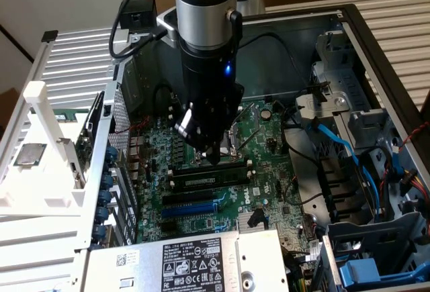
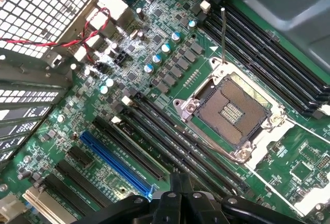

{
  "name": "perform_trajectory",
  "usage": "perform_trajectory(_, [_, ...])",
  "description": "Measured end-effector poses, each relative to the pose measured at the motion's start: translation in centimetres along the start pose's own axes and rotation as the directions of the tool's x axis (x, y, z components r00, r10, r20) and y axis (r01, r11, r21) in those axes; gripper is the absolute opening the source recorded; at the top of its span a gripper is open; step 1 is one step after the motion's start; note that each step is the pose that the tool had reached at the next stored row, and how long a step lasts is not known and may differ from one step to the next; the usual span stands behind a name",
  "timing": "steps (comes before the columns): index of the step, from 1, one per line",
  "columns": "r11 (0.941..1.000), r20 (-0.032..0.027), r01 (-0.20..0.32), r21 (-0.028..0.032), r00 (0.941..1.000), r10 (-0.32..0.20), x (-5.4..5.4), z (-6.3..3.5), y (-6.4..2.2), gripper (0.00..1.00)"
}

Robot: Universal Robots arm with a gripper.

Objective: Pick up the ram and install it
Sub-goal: 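Press down the ram until it locks into place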

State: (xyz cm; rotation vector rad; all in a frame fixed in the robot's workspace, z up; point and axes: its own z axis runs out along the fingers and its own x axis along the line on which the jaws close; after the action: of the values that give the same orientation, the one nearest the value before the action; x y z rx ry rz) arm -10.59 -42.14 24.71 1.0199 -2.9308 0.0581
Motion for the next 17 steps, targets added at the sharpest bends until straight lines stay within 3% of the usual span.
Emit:
perform_trajectory(9, [0.9940,-0.0017,-0.109,0.0020,0.9940,0.109,0.00,0.00,0.00,0.10])
perform_trajectory(17, [0.9820,-0.0074,-0.188,0.0197,0.9821,0.188,0.00,0.00,0.00,0.10])
